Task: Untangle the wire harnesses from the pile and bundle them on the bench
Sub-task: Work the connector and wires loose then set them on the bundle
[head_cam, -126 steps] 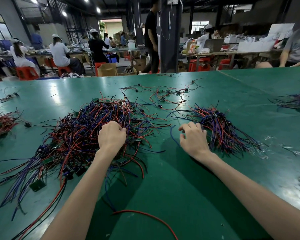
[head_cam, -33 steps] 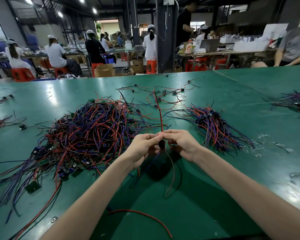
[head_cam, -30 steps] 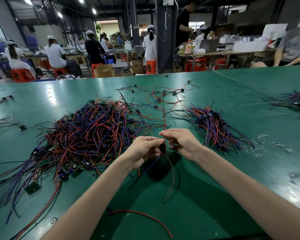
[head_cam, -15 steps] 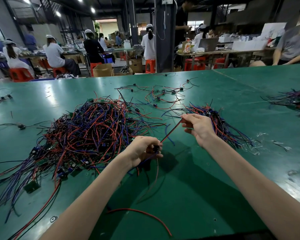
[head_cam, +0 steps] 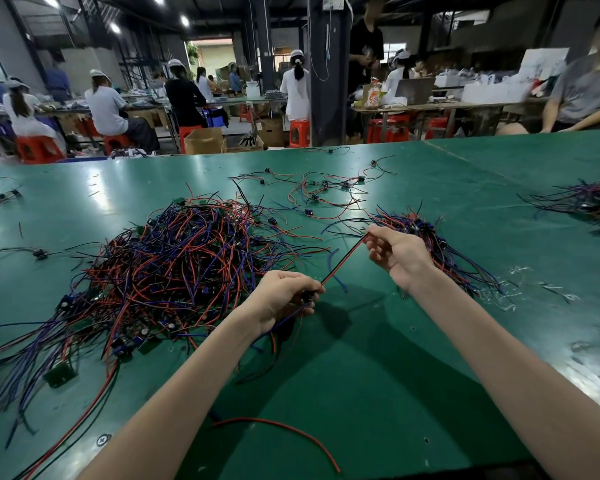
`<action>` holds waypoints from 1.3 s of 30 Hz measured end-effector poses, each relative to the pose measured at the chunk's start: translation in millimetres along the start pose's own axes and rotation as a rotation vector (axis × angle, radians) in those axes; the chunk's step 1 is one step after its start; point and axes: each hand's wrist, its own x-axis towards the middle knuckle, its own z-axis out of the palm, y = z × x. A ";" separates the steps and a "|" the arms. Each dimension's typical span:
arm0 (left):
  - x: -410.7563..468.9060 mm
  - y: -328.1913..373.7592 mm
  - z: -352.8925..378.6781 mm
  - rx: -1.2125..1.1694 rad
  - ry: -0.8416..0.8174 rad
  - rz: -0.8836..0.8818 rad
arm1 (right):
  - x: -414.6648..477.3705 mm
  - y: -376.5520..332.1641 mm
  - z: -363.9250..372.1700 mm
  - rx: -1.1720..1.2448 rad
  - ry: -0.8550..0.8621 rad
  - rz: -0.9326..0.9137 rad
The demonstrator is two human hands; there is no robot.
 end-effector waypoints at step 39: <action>-0.2 17.2 -2.3 -0.275 0.292 0.246 | -67.9 55.8 53.7 -0.316 -0.491 0.045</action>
